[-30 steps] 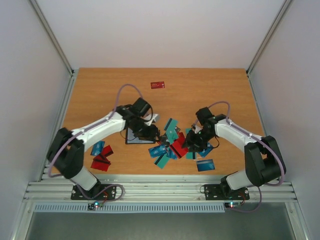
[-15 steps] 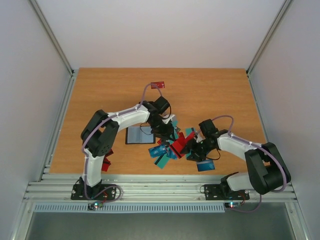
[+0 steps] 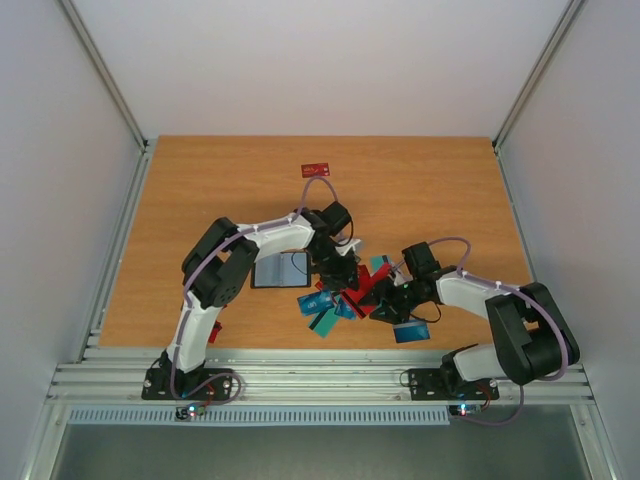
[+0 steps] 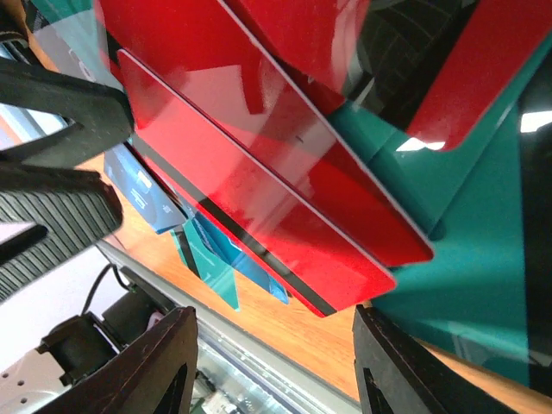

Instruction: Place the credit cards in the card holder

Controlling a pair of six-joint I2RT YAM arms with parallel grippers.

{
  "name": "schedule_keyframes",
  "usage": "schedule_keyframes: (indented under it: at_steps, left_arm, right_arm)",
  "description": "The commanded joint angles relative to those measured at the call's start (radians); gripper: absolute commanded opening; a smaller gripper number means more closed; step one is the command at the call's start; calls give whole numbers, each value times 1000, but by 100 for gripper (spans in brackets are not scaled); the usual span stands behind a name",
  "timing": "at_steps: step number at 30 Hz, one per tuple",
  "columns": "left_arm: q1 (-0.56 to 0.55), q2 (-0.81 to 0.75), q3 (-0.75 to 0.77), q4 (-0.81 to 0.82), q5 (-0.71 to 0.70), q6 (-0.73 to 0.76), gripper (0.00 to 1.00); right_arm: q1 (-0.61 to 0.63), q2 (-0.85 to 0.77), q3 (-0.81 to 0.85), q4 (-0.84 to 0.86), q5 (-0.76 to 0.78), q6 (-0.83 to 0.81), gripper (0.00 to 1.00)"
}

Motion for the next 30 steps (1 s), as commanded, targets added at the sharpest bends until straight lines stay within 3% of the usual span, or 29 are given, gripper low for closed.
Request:
schedule_keyframes:
  at_steps: [1,16,30]
  left_arm:
    - [-25,51,-47,26,-1,15,41]
    - [-32,29,-128,56,47,-16,37]
    - [-28,-78,-176,68,235,92,35]
  right_arm:
    - [-26,27,-23,45,28,-6,51]
    - [-52,18,-57,218,-51,18,49]
    - [-52,108,-34,144,-22,-44,44]
